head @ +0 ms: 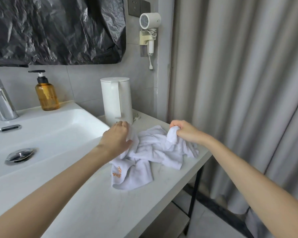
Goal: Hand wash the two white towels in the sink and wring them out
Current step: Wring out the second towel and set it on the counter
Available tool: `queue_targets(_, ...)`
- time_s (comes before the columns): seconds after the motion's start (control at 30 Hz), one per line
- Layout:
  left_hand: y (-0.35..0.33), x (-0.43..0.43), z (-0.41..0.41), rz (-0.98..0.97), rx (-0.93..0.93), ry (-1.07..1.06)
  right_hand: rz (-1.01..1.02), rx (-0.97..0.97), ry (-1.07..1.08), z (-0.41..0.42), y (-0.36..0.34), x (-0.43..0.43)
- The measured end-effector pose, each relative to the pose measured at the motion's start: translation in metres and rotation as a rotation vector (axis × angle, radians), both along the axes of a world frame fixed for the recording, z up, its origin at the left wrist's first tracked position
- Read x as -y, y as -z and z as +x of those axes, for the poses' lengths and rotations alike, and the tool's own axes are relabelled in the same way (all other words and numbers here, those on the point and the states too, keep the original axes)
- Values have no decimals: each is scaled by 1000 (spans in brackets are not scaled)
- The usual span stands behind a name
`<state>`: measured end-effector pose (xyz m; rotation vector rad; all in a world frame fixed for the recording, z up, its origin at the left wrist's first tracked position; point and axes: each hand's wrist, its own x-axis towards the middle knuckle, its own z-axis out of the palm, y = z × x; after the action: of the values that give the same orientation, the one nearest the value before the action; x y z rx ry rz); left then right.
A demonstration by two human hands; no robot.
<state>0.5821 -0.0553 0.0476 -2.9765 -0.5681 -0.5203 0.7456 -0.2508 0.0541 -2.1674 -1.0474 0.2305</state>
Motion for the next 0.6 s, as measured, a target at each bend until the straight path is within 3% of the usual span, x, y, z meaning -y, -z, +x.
queue_targets(0.07, 3, 5, -14, 136, 39, -55, -20, 1, -25, -3, 11, -1)
queue_targets(0.13, 5, 3, -27, 154, 110, 59, -59, -5, -60, -7, 19, -3)
queue_targets(0.2, 11, 0, -40, 72, 85, 267, -95, -26, -80, -14, 23, -5)
queue_targets(0.27, 22, -1, -50, -53, -38, 331, -130, -24, -41, -23, 26, -7)
queue_targets(0.33, 35, 1, -55, -154, -142, 275, -171, -14, 7, -25, 34, -11)
queue_targets(0.4, 48, 5, -53, -101, -159, 195, -218, 27, 51, -31, 37, -13)
queue_targets(0.6, 56, 17, -44, 4, -108, 28, -386, 88, -174, -44, 35, -11)
